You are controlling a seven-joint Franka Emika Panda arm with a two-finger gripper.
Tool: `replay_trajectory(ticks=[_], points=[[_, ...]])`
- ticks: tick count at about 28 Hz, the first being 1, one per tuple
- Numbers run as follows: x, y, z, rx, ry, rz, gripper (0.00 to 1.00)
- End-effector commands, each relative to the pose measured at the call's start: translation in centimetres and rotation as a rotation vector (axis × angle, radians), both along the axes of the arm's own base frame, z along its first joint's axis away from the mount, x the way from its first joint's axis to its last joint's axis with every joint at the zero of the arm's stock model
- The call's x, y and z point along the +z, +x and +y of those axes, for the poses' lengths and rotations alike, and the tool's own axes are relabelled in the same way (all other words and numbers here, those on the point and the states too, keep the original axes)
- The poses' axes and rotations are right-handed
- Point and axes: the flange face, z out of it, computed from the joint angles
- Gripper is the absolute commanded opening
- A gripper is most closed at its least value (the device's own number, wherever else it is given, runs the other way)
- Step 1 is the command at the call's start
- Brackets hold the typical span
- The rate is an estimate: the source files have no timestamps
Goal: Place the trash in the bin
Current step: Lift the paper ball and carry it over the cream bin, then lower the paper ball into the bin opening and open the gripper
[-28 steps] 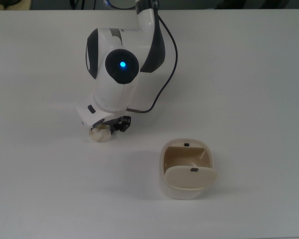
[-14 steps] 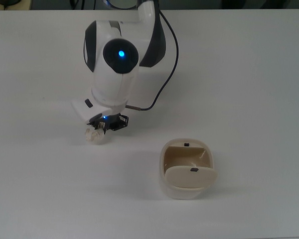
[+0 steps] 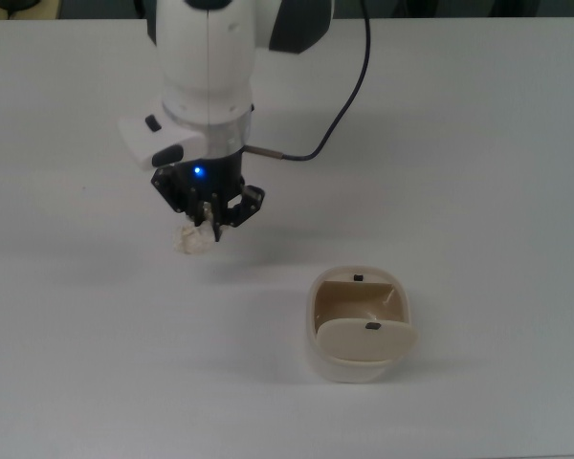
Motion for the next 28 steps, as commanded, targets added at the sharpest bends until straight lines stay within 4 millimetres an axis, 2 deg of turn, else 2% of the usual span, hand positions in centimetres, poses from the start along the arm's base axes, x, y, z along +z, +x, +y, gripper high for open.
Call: replay_trajectory(ticks=[1,6,12,16,18,19,20,21,24,28], points=[[0.4,0.9,4.1,-0.069,0.056,-0.058,0.00],[0.7,1.8,9.3,-0.076,0.113,-0.189,0.00],[-1.0,2.4,12.9,-0.100,0.151,-0.251,0.00],[-2.1,2.4,14.3,-0.104,0.139,-0.255,0.00],[-2.8,2.5,14.6,-0.136,0.136,-0.255,0.27],[-2.9,2.5,14.8,-0.147,0.137,-0.256,0.54],[-3.3,2.5,14.9,-0.163,0.140,-0.253,0.90],[-3.3,2.5,14.9,-0.177,0.139,-0.256,1.00],[-3.2,2.2,16.2,-0.172,0.109,-0.273,1.00],[-3.1,2.1,16.3,-0.180,0.103,-0.280,1.00]])
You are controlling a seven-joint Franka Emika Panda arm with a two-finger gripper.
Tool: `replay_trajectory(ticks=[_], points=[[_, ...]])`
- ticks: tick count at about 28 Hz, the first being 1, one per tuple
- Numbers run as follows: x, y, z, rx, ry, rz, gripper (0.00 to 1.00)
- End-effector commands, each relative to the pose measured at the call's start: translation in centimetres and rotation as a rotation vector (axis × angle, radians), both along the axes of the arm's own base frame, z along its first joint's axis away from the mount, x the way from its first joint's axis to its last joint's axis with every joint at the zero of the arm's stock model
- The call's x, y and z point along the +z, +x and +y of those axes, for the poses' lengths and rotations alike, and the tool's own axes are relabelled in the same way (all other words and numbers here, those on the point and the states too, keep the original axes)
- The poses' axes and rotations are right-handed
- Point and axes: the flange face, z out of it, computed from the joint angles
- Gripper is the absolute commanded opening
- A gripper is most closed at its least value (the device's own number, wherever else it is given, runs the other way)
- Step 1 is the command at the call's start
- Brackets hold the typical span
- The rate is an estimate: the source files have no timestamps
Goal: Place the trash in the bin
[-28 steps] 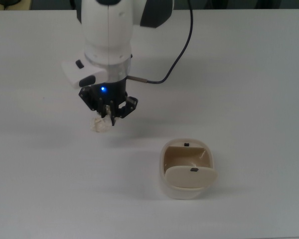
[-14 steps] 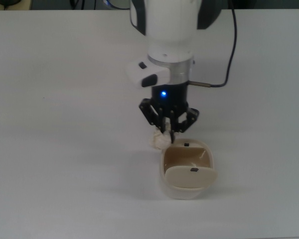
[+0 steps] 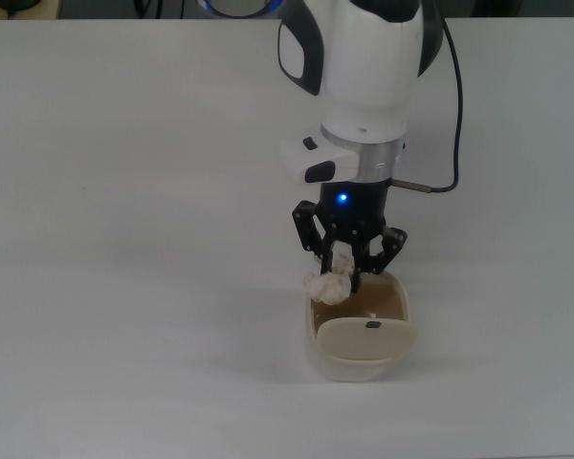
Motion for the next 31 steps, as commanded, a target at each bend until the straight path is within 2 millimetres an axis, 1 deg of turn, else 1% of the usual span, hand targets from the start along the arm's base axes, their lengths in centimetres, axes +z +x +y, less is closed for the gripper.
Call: replay_trajectory(ticks=[1,4,8,10,13,14,15,16,19,20,23,24,28,29,31], points=[[0.4,0.1,0.7,-0.019,-0.005,-0.028,1.00],[0.3,0.1,0.7,-0.019,-0.005,-0.025,1.00],[0.6,0.0,0.7,-0.019,-0.005,-0.028,1.00],[1.3,-0.1,0.6,-0.018,-0.004,-0.030,1.00],[2.8,-0.7,0.0,-0.025,-0.004,-0.026,1.00],[2.8,-1.0,-0.3,-0.026,-0.015,-0.001,1.00],[2.5,-1.4,-1.0,-0.012,-0.047,0.065,1.00],[2.3,-1.6,-1.3,0.006,-0.061,0.100,1.00],[2.7,-2.1,-3.0,0.056,-0.041,0.188,1.00],[3.5,-2.6,-4.4,0.094,-0.014,0.241,1.00],[4.6,-3.9,-6.0,0.180,-0.009,0.326,1.00],[5.4,-4.7,-7.0,0.228,-0.020,0.376,1.00],[6.9,-6.1,-9.3,0.290,-0.040,0.448,1.00],[7.5,-6.7,-10.4,0.318,-0.048,0.475,1.00],[7.8,-7.1,-11.6,0.345,-0.053,0.503,1.00]])
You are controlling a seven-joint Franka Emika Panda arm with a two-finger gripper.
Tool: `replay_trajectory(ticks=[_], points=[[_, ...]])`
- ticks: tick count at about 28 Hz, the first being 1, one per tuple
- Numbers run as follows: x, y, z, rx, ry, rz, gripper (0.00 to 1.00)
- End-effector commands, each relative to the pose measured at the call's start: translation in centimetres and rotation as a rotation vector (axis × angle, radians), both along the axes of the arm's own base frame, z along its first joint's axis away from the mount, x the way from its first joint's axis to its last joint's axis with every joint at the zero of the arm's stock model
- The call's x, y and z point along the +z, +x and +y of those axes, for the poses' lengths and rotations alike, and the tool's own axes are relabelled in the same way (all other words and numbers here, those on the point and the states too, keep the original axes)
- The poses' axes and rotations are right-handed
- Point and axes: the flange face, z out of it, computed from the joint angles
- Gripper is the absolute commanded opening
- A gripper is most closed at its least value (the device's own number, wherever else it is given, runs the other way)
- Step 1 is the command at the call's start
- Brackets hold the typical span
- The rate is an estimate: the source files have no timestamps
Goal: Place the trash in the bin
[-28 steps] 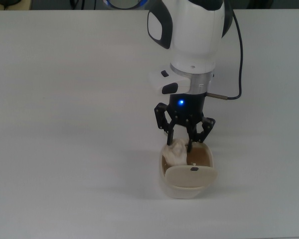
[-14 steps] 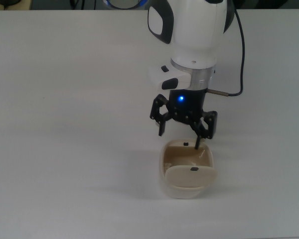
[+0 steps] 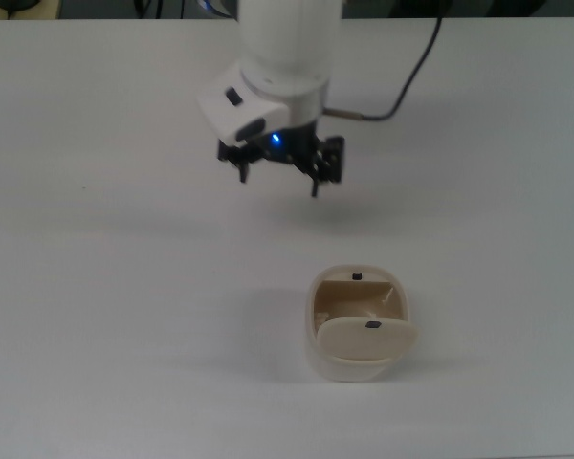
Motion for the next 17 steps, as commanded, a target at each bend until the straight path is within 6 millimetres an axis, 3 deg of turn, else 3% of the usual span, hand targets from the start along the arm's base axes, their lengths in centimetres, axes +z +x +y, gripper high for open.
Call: replay_trajectory(ticks=[1,13,17], points=[[1.7,-2.2,-3.0,0.102,0.009,0.085,1.00],[3.4,-3.9,-11.7,0.206,0.008,0.145,1.00],[3.4,-4.0,-12.7,0.191,0.004,0.145,1.00]])
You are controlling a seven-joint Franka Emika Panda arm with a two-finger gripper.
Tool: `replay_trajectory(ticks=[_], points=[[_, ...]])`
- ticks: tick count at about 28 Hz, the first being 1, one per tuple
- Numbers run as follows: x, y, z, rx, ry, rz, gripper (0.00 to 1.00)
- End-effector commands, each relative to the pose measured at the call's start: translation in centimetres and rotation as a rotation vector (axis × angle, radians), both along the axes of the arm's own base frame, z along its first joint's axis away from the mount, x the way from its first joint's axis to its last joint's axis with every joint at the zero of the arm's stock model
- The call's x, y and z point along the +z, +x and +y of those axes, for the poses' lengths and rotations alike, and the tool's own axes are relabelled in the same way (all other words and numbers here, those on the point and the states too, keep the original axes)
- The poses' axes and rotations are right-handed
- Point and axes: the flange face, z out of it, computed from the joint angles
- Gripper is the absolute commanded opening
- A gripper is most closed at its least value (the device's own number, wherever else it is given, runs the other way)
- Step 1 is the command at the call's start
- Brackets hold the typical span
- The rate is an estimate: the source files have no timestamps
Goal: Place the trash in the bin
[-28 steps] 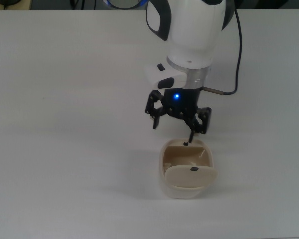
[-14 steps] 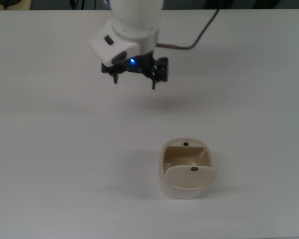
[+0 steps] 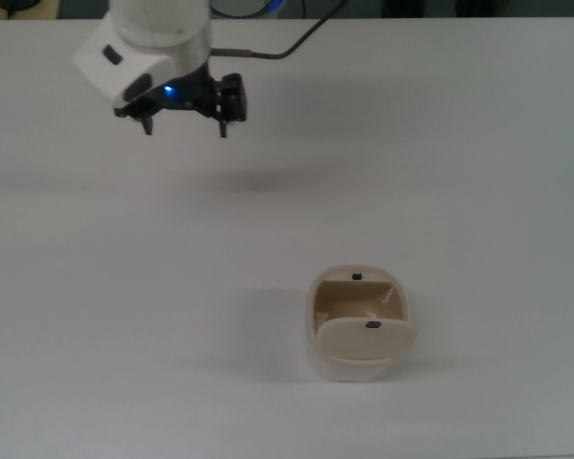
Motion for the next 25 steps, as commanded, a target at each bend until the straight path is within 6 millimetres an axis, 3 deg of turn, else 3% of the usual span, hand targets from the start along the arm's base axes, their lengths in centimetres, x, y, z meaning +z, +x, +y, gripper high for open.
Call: replay_trajectory(ticks=[1,11,25], points=[[0.48,-1.06,-1.13,0.005,0.010,0.016,1.00],[0.17,-1.54,-0.43,0.010,0.006,0.051,1.00],[0.52,-1.66,-1.06,-0.002,0.005,0.045,1.00]])
